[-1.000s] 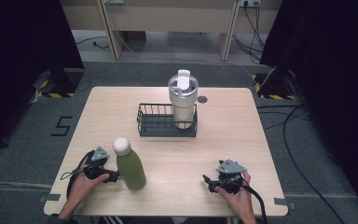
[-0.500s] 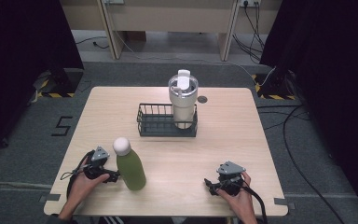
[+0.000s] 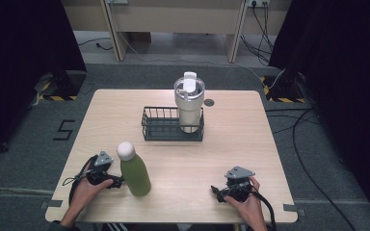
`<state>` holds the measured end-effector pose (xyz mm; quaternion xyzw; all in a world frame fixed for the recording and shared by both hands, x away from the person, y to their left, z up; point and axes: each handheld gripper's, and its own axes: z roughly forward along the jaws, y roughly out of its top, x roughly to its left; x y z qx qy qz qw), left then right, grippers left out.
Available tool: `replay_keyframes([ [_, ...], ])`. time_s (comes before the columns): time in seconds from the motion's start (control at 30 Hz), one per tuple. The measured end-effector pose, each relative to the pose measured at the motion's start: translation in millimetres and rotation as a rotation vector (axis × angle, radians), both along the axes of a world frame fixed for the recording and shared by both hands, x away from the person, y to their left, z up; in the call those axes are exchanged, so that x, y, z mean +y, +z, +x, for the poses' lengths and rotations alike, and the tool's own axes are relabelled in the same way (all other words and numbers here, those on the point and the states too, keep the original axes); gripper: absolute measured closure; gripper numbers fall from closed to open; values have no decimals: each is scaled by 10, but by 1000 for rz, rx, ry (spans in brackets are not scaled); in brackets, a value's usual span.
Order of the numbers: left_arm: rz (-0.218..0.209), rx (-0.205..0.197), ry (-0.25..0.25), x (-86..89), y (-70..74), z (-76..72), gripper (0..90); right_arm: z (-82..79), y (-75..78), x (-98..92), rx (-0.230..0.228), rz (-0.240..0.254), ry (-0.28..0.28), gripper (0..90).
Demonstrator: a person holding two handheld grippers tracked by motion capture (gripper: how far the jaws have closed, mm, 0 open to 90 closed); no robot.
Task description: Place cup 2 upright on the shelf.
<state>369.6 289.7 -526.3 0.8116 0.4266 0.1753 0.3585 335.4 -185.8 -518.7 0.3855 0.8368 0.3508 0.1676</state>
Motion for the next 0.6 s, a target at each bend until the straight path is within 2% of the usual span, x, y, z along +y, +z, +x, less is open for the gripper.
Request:
replay_keyframes([
  [0.2, -3, -1, -6, 4, 5, -6, 8, 5, 0, 1, 6, 1, 0, 98],
  [0.4, -38, -27, -28, 65, 20, -26, 160, 10, -1, -1, 6, -1, 1, 91],
  [0.5, -49, -38, -24, 97, 24, -29, 150, 9, -1, 0, 8, 0, 1, 91],
  [0.6, -35, -64, -25, 120, 28, -46, 151, 10, -1, -2, 8, -1, 3, 90],
])
